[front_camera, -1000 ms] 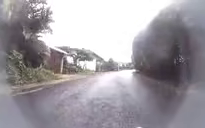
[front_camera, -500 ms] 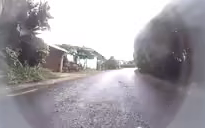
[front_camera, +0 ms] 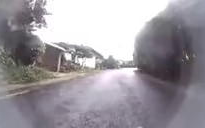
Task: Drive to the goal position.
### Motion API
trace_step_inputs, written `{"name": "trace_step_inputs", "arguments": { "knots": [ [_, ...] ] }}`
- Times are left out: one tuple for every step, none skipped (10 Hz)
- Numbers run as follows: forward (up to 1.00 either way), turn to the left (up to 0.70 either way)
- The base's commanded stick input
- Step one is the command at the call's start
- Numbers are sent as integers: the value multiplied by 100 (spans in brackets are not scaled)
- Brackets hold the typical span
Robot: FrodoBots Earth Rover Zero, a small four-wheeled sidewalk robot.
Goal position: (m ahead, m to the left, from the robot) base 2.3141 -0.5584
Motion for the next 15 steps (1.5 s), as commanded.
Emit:
{"name": "trace_step_inputs", "arguments": {
  "knots": [
    [70,-18],
    [70,-15],
    [70,-13],
    [70,-11],
    [70,-8],
    [70,-6],
    [70,-4],
    [70,-1],
    [70,1],
    [70,1],
    [70,1],
    [70,1],
    [70,1],
    [70,1],
    [70,1]
  ]
}}
